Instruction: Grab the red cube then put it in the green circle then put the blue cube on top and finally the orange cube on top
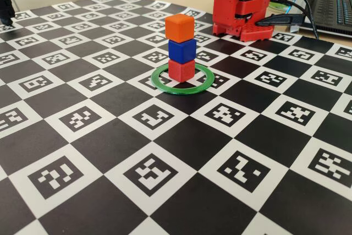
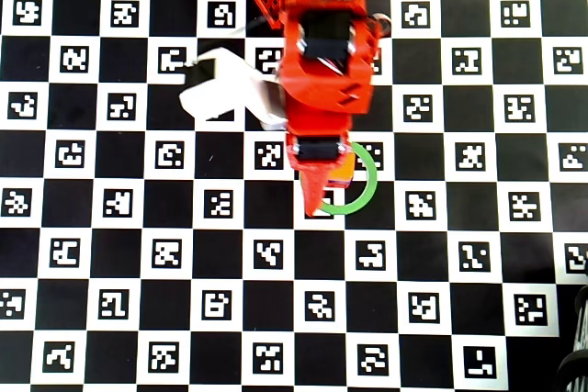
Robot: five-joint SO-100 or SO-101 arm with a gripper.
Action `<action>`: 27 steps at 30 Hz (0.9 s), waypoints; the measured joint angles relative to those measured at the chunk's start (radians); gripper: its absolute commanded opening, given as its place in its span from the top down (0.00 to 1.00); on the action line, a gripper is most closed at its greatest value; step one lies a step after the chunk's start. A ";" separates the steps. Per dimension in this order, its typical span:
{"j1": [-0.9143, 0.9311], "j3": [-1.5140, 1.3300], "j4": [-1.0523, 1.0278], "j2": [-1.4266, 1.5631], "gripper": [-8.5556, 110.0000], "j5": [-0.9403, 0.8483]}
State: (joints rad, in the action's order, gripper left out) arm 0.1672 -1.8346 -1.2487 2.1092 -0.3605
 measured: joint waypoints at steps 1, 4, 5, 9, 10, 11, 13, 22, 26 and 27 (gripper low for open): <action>0.014 -0.058 0.040 0.031 0.98 -0.064; 0.041 -0.273 0.178 0.133 0.98 -0.224; 0.051 -0.351 0.222 0.169 0.98 -0.272; 0.067 -0.638 0.370 0.328 0.98 -0.445; 0.067 -0.699 0.390 0.367 0.98 -0.482; 0.069 -0.753 0.407 0.405 0.98 -0.520; 0.066 -0.861 0.439 0.483 0.98 -0.598; 0.063 -1.233 0.483 0.810 0.98 -0.836; 0.037 -1.287 0.463 0.879 0.98 -0.882; 0.023 -1.293 0.448 0.894 0.98 -0.893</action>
State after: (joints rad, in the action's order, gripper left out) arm 0.1902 -3.1278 -0.8007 3.0035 -1.2533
